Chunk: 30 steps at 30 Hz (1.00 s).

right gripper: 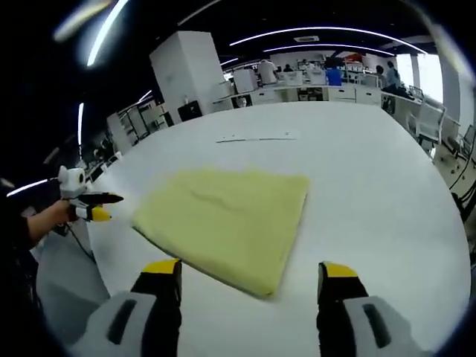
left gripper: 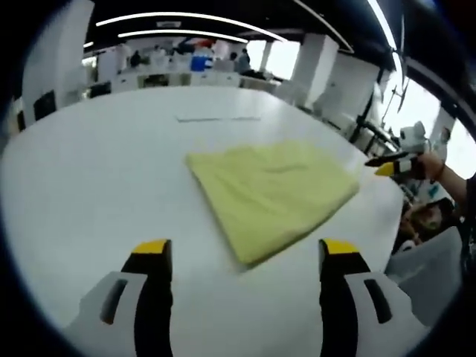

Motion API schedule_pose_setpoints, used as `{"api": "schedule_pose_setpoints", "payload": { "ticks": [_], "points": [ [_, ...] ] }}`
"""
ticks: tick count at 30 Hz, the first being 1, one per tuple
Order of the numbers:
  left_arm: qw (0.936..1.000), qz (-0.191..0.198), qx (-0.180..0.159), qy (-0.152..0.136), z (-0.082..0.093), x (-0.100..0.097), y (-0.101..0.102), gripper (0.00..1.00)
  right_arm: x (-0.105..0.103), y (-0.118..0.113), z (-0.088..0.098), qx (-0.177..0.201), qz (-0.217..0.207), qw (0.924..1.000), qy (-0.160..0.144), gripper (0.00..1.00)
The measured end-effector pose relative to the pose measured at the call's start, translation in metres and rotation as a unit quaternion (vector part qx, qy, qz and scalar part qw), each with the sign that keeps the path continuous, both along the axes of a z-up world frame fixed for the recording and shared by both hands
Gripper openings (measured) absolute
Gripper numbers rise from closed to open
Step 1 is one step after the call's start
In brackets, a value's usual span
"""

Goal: Fold the garment on the visible template until the final outline fits inside the template.

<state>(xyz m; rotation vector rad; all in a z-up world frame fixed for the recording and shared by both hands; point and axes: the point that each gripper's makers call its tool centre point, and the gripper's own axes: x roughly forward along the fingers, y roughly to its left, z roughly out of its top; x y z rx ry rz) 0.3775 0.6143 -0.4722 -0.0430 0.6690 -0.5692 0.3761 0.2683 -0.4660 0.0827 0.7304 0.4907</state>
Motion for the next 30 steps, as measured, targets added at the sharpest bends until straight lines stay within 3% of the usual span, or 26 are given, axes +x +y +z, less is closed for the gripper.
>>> {"api": "schedule_pose_setpoints", "payload": {
  "ticks": [4, 8, 13, 18, 23, 30],
  "points": [
    [0.9999, 0.000, 0.014, -0.007, 0.007, -0.006, 0.003, 0.87, -0.007, 0.008, 0.010, -0.010, 0.018, 0.9997, -0.012, 0.88],
    [0.9999, 0.001, 0.006, -0.009, 0.016, -0.013, 0.004, 0.92, -0.018, 0.016, 0.018, -0.034, 0.042, 0.9982, -0.024, 0.94],
    [0.9998, 0.001, -0.003, -0.018, 0.031, -0.023, -0.002, 0.97, -0.027, 0.023, 0.029, -0.036, 0.047, 0.9976, -0.034, 0.99],
    [0.9995, -0.005, 0.011, -0.028, 0.036, -0.028, -0.003, 0.99, -0.034, 0.024, 0.038, -0.051, 0.050, 0.9965, -0.043, 0.99],
    [0.9995, 0.002, -0.009, -0.031, 0.044, -0.034, -0.008, 0.99, -0.042, 0.023, 0.037, -0.078, 0.056, 0.9943, -0.047, 0.99],
    [0.9994, 0.001, 0.009, -0.032, 0.044, -0.043, -0.009, 0.99, -0.046, 0.019, 0.039, -0.067, 0.037, 0.9956, -0.053, 0.99]
  ]
}}
